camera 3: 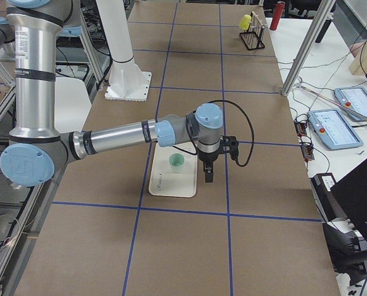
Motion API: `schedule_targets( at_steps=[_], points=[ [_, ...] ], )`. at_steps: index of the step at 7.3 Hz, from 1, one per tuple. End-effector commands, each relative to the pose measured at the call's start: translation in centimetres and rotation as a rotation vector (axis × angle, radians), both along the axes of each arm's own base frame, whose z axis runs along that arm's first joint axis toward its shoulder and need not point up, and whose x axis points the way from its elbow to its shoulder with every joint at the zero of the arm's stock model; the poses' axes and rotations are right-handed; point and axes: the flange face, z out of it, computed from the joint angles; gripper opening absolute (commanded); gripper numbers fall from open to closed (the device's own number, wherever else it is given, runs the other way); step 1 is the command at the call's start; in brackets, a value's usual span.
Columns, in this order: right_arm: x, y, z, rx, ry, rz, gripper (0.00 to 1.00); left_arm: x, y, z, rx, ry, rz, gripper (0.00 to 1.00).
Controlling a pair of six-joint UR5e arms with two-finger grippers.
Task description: Left arm grabs green cup and hands to right arm on tray
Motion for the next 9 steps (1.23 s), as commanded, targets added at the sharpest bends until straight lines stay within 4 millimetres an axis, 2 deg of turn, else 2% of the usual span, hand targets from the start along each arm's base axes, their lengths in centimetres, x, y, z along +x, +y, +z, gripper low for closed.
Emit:
schedule_targets(
  at_steps=[1,5,9],
  points=[
    [2.3,0.4,2.2,-0.035,-0.025,0.025,1.0,-1.4,0.1,1.6,-0.022,0.007,-0.027,1.0],
    [3.8,2.0,4.5,-0.048,-0.037,0.018,1.0,-1.6,-0.1,1.1,-0.015,0.009,-0.035,1.0],
    [4.3,1.9,4.4,-0.045,-0.03,0.029,1.0,-1.5,0.2,1.3,-0.024,0.009,-0.037,1.0]
  ],
)
